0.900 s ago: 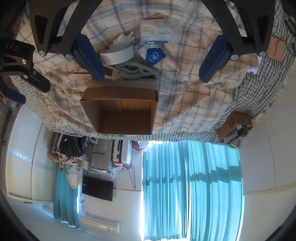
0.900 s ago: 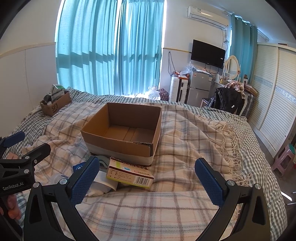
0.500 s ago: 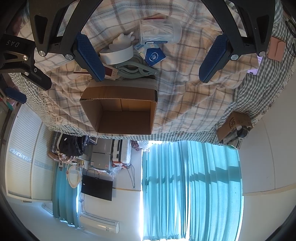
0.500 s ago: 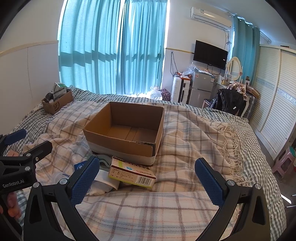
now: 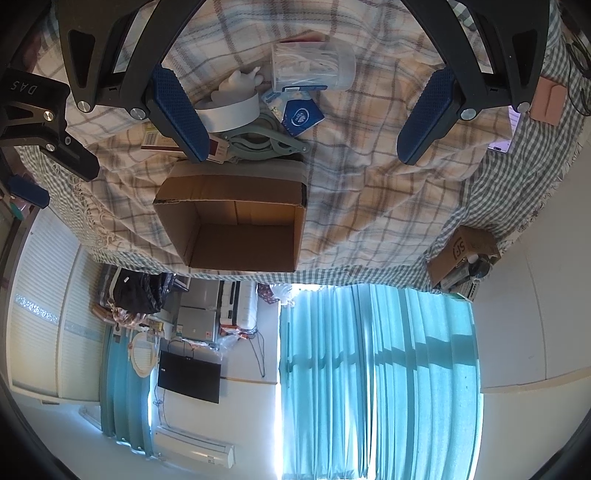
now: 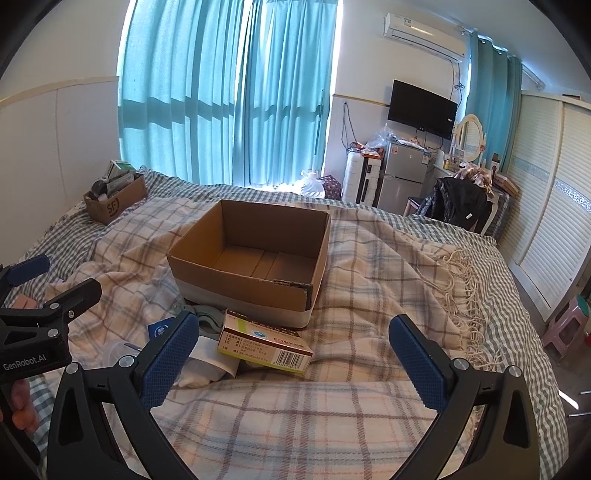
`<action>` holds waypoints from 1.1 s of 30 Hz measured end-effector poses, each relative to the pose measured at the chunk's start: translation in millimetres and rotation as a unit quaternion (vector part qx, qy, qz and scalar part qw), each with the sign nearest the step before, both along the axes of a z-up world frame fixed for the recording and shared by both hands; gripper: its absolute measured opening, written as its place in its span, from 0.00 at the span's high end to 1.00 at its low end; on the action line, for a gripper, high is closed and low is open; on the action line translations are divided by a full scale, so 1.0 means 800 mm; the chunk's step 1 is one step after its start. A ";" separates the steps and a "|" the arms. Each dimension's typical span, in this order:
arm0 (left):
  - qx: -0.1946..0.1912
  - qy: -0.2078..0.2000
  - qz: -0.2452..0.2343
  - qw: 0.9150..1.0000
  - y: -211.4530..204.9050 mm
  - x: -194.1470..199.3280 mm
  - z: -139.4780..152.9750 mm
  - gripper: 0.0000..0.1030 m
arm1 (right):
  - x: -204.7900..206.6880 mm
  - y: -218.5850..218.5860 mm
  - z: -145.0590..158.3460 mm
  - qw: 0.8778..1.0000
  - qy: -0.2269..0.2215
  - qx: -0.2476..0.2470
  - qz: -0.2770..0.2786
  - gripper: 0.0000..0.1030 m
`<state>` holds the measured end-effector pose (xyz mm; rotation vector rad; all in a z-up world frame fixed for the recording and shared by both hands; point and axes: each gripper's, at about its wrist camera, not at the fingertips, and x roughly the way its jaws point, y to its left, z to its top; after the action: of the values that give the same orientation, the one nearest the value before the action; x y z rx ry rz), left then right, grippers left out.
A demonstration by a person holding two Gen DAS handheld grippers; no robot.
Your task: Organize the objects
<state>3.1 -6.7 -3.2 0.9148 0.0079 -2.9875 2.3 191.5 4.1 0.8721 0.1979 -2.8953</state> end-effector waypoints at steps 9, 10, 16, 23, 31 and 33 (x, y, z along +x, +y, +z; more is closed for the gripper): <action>-0.012 0.001 -0.001 1.000 -0.004 -0.002 -0.003 0.00 | 0.002 0.001 -0.001 1.000 0.004 -0.006 0.004 0.00; -0.011 0.000 -0.001 1.000 -0.005 -0.004 -0.003 0.00 | 0.002 0.000 -0.001 1.000 0.004 -0.006 0.006 0.00; -0.009 -0.002 0.001 1.000 -0.012 -0.005 -0.001 0.00 | 0.005 -0.002 0.004 1.000 0.000 -0.016 0.013 0.00; -0.008 -0.004 0.014 1.000 -0.032 -0.007 -0.003 0.00 | 0.010 -0.018 0.016 0.999 0.006 -0.019 0.033 0.00; 0.003 -0.088 0.016 0.996 -0.044 -0.030 -0.075 0.00 | -0.013 -0.037 -0.021 0.999 -0.037 0.003 0.039 0.00; 0.007 -0.110 0.006 0.994 -0.040 -0.034 -0.093 0.00 | -0.019 -0.040 -0.031 0.998 -0.050 0.002 0.042 0.00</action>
<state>-23.7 -39.1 -77.7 1.2353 0.0322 -2.8622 -13.3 159.7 -20.4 0.9818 0.2261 -2.7667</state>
